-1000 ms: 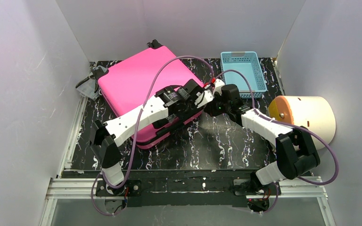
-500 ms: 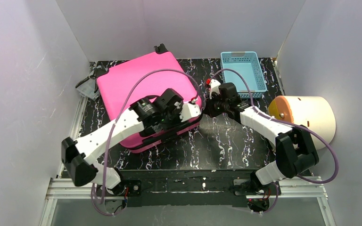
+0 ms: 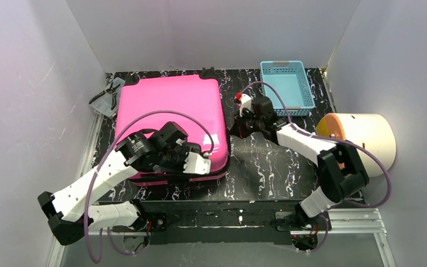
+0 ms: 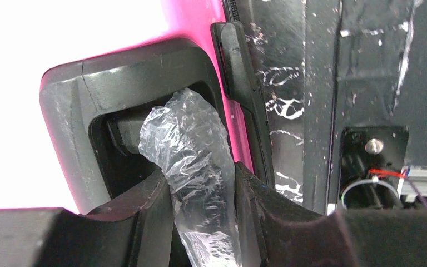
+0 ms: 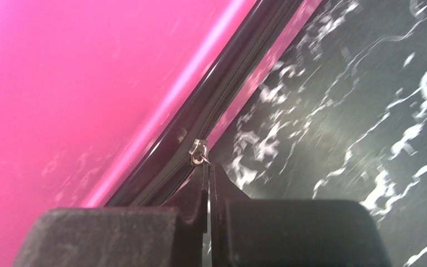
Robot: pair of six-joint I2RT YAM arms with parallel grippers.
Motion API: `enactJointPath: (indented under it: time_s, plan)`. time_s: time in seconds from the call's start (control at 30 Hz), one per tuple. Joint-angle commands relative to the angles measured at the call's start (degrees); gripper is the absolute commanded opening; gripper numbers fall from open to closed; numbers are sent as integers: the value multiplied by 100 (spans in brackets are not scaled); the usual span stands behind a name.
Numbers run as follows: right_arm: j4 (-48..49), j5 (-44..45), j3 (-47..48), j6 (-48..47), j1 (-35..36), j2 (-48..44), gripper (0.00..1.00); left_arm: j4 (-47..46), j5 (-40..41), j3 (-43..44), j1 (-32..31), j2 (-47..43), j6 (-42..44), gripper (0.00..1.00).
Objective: Open, take out, and arrange the luggage
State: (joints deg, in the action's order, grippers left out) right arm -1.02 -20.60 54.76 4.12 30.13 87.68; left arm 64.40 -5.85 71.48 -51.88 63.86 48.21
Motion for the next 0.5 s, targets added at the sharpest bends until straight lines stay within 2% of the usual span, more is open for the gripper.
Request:
enactJointPath:
  time_s: [0.0,0.17,0.27,0.37,0.47]
  plan:
    - [1262,1775,885,47,-394,568,1,1433,-902,61,-138,-733,1525,0]
    - [1234,2168,1949,204,-530,1480,1,1468,-669,-54,-140,-894,1931,0]
    - [1347,2105,2507,379,-740,1967,1,1503,-662,-64,-140,-963,1969,0]
    - [1457,1583,2982,315,-885,2406,1,1552,-622,-112,-138,-1061,1973,0]
    - [1622,1090,3259,-241,-904,2763,1,1570,-543,-222,-142,-1200,1982,0]
